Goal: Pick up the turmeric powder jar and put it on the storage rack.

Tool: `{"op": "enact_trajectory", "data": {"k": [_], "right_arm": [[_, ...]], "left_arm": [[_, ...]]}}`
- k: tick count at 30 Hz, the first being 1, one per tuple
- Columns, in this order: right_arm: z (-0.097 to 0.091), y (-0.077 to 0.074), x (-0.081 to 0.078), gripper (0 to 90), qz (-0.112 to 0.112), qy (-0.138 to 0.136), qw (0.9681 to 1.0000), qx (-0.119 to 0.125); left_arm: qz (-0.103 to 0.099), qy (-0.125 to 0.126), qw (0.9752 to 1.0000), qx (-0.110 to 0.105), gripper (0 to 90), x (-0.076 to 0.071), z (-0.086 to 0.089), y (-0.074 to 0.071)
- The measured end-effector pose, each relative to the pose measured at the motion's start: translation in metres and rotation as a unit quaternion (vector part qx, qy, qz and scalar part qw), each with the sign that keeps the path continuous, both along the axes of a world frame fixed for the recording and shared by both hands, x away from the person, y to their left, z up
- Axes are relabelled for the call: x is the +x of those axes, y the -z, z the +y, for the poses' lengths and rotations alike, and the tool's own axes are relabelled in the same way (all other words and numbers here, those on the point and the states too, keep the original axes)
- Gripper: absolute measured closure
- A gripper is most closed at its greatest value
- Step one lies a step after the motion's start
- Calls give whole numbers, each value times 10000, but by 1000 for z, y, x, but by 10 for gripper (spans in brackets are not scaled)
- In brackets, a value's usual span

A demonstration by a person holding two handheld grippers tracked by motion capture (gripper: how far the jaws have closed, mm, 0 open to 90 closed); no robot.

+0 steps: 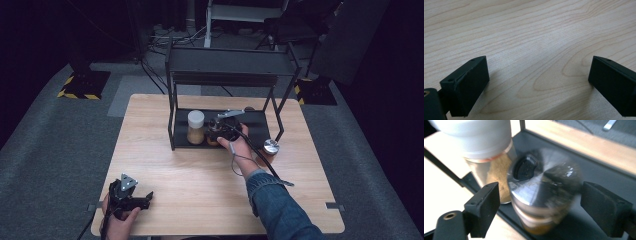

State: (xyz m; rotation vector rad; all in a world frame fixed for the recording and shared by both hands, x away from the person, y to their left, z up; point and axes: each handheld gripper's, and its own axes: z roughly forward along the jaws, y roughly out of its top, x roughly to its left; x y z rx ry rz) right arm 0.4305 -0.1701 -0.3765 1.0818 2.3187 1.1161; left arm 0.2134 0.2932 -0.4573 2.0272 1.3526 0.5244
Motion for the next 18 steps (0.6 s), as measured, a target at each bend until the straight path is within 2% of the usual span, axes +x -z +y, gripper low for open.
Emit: {"op": "enact_trajectory", "data": {"k": [6, 8, 12, 18], "right_arm": [[-31, -31, -33, 130, -206, 25, 9998, 80], [-41, -37, -40, 125, -252, 25, 9996, 85], [-70, -43, -60, 125, -457, 63, 9987, 230], [-107, -47, -88, 121, -542, 233, 9980, 233]], "left_arm": [[0, 0, 10000, 0, 31, 0, 0, 0], [-5, 0, 10000, 5, 31, 0, 0, 0], [0, 17, 10000, 3, 32, 0, 0, 0], [-3, 41, 10000, 1, 32, -1, 0, 0]]}}
